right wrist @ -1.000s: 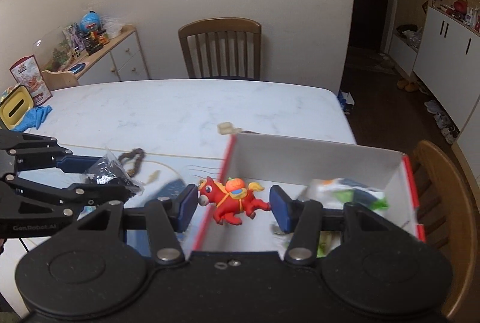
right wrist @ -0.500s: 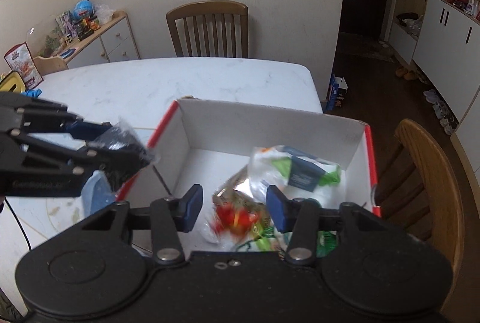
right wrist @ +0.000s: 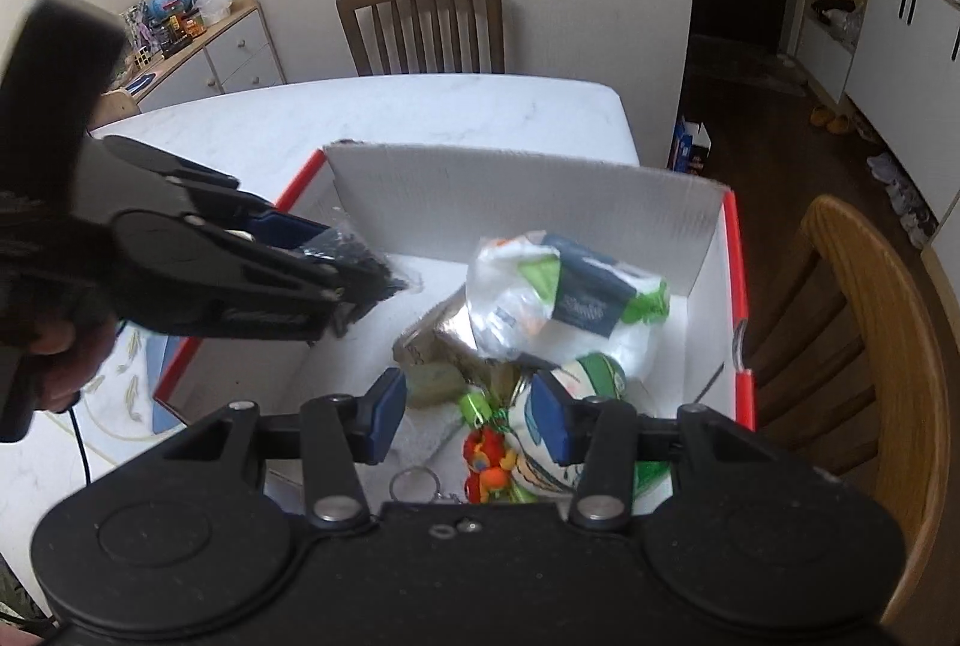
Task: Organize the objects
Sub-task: 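Open both grippers to drop the bead bag and horse keychain in the box, then move both grippers back over the teal sharpener and brown bracelet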
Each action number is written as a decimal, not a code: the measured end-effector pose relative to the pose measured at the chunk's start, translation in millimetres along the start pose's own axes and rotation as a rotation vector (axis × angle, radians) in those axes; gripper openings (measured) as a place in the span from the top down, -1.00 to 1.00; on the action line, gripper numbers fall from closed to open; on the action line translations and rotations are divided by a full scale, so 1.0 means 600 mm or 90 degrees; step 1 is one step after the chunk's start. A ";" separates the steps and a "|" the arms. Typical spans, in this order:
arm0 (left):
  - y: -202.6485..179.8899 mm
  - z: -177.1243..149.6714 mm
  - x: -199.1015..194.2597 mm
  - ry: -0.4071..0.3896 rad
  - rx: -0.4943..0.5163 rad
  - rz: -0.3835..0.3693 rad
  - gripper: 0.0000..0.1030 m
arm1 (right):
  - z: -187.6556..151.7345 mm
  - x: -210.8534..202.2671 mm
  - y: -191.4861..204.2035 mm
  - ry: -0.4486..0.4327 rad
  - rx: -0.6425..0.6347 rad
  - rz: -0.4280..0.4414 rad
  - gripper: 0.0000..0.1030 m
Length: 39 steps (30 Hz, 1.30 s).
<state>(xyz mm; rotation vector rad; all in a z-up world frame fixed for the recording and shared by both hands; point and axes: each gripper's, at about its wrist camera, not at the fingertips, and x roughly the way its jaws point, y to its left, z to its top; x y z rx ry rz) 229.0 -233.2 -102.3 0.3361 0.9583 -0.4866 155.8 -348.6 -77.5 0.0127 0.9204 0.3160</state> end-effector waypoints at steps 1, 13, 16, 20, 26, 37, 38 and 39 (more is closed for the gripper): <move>-0.004 0.001 0.008 0.007 0.006 0.001 0.27 | -0.002 0.001 -0.003 0.002 0.003 0.003 0.12; -0.014 0.000 0.057 0.060 0.005 0.000 0.25 | -0.013 0.002 -0.025 0.006 0.016 0.030 -0.02; -0.012 0.000 0.056 0.062 -0.002 -0.004 0.19 | -0.014 0.001 -0.027 0.003 0.018 0.034 -0.09; -0.011 -0.002 0.047 0.055 -0.009 -0.010 -0.03 | -0.013 0.000 -0.029 0.000 0.020 0.036 -0.14; -0.013 -0.006 0.022 0.036 -0.014 -0.020 -0.13 | -0.014 -0.006 -0.025 -0.004 0.018 0.041 -0.18; 0.003 -0.022 -0.059 -0.019 -0.047 -0.029 -0.13 | -0.010 -0.025 -0.001 -0.015 0.006 0.046 -0.21; 0.007 -0.024 -0.068 -0.025 -0.050 -0.030 -0.13 | -0.009 -0.027 0.003 -0.016 0.005 0.047 -0.21; 0.011 -0.027 -0.076 -0.031 -0.052 -0.030 -0.13 | -0.008 -0.030 0.006 -0.017 0.003 0.047 -0.22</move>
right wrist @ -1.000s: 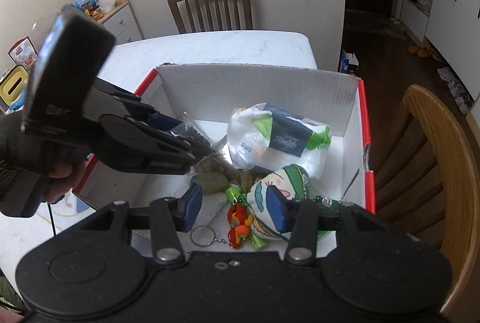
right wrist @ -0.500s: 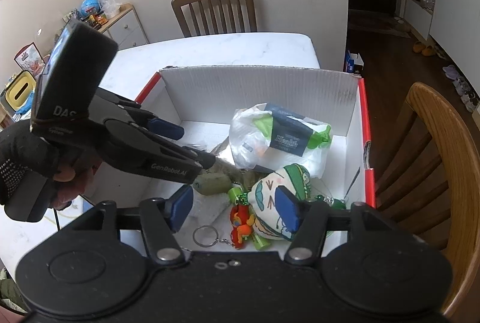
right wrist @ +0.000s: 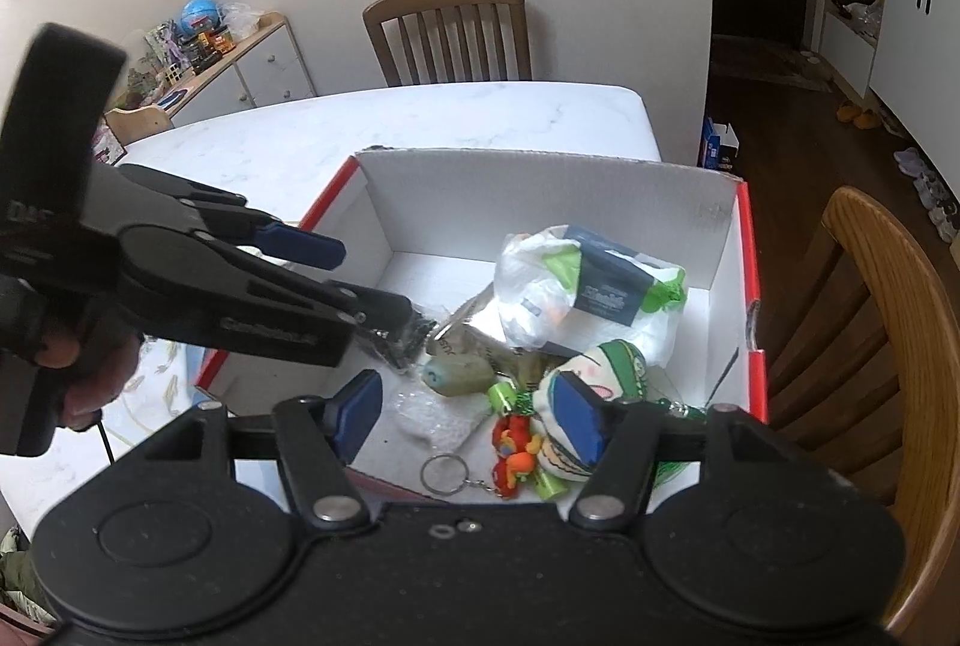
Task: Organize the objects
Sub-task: 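Move both grippers back over the teal sharpener and brown bracelet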
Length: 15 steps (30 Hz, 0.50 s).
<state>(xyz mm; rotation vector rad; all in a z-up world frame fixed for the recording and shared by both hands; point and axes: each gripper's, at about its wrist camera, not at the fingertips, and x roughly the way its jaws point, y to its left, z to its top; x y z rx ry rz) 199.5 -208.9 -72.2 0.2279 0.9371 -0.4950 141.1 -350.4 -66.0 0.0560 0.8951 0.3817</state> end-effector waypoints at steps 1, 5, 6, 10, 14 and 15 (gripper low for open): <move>0.003 -0.002 -0.008 -0.006 -0.003 -0.001 -0.13 | 0.001 -0.002 0.004 -0.001 -0.002 -0.002 -0.23; 0.021 -0.013 -0.041 -0.027 -0.014 -0.001 -0.13 | 0.008 -0.009 0.023 -0.011 -0.007 -0.006 -0.36; 0.026 -0.016 -0.049 -0.032 -0.016 0.001 -0.13 | 0.010 -0.010 0.029 -0.012 -0.008 -0.005 -0.37; 0.048 -0.032 -0.078 -0.048 -0.021 0.005 -0.13 | 0.018 -0.010 0.052 -0.018 -0.007 -0.006 -0.45; 0.077 -0.050 -0.106 -0.068 -0.029 0.007 -0.29 | 0.025 -0.006 0.081 -0.024 -0.008 -0.009 -0.57; 0.086 -0.054 -0.113 -0.073 -0.032 0.004 -0.30 | 0.027 -0.005 0.089 -0.025 -0.007 -0.010 -0.58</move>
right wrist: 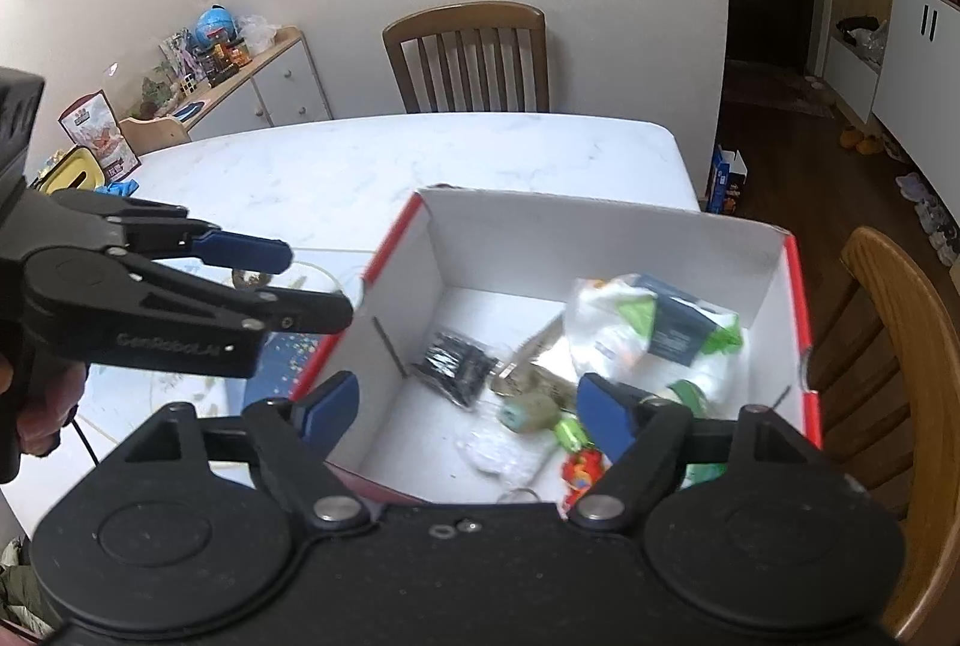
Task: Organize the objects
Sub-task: 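Move both grippers back over the teal sharpener and brown bracelet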
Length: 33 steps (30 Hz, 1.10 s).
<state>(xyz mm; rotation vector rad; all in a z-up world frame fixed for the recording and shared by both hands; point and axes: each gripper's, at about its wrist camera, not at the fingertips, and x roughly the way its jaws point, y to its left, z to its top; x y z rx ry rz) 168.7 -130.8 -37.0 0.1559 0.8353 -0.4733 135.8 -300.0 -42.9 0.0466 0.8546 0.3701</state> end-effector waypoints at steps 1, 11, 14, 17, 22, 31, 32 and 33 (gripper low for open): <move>0.009 -0.003 -0.007 -0.003 -0.003 -0.001 -0.30 | 0.002 0.002 0.008 0.000 0.001 0.000 -0.61; 0.107 -0.035 -0.070 -0.037 -0.012 0.010 -0.48 | 0.022 0.020 0.099 -0.022 0.003 0.014 -0.80; 0.137 -0.044 -0.085 -0.041 -0.018 0.017 -0.56 | 0.031 0.028 0.127 -0.024 0.000 0.012 -0.84; 0.170 -0.054 -0.097 -0.043 -0.029 0.019 -0.66 | 0.041 0.037 0.156 -0.023 -0.008 0.010 -0.85; 0.222 -0.072 -0.112 -0.046 -0.048 0.020 -0.75 | 0.056 0.053 0.205 -0.023 -0.016 0.012 -0.86; 0.306 -0.114 -0.113 -0.044 -0.084 0.042 -0.75 | 0.085 0.102 0.282 -0.011 -0.039 0.018 -0.86; 0.316 -0.119 -0.111 -0.041 -0.090 0.042 -0.75 | 0.089 0.110 0.289 -0.008 -0.041 0.019 -0.86; 0.325 -0.125 -0.109 -0.037 -0.097 0.043 -0.75 | 0.092 0.117 0.296 -0.005 -0.041 0.021 -0.86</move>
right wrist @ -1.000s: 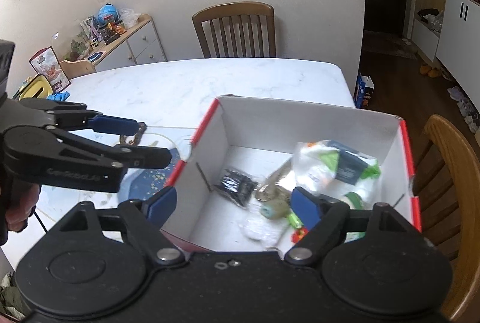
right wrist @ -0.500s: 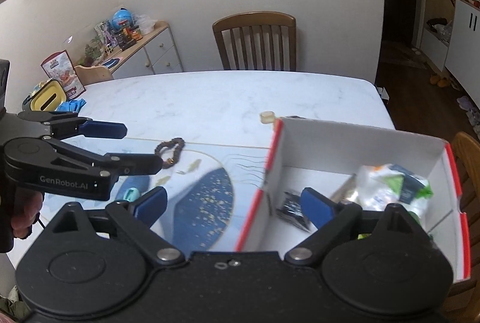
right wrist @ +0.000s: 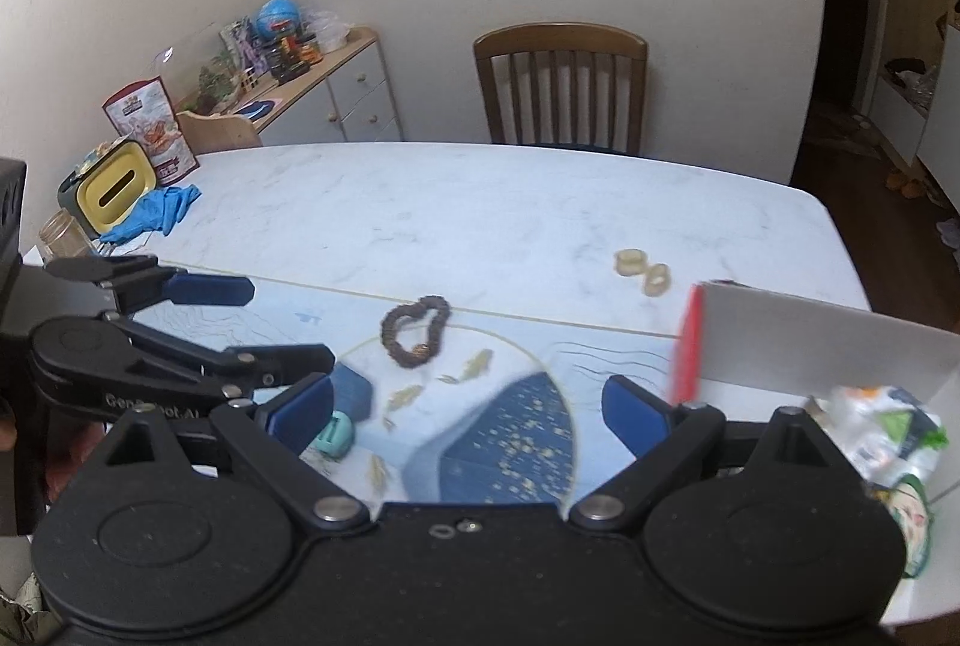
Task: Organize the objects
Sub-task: 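Move both grippers back over the teal sharpener and brown bracelet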
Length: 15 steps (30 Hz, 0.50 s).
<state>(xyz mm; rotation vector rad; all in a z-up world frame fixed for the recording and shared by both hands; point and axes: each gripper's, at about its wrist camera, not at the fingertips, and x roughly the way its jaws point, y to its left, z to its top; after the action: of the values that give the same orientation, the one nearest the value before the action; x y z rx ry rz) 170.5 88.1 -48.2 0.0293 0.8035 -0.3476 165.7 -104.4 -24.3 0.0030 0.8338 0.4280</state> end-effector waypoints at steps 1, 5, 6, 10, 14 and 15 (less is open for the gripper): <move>0.009 -0.006 0.002 0.003 -0.006 0.002 -0.75 | 0.004 0.009 0.005 0.003 0.000 0.004 -0.86; 0.040 -0.029 0.013 0.014 -0.019 0.010 -0.75 | 0.020 0.044 0.023 0.017 -0.003 0.015 -0.86; 0.047 -0.035 0.016 0.015 -0.020 0.011 -0.75 | 0.024 0.053 0.028 0.019 -0.005 0.015 -0.86; 0.065 -0.061 0.032 0.020 -0.020 0.006 -0.75 | 0.038 0.094 0.039 0.034 -0.010 0.017 -0.86; 0.072 -0.086 0.054 0.020 -0.003 0.013 -0.75 | 0.050 0.141 0.041 0.055 -0.009 0.008 -0.86; 0.073 -0.093 0.059 0.020 -0.001 0.013 -0.75 | 0.052 0.154 0.041 0.062 -0.010 0.005 -0.86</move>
<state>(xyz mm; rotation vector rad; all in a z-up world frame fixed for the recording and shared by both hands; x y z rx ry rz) 168.1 127.8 -116.7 0.0416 0.8343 -0.3285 233.6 -42.8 -65.4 -0.0297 0.9261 0.4451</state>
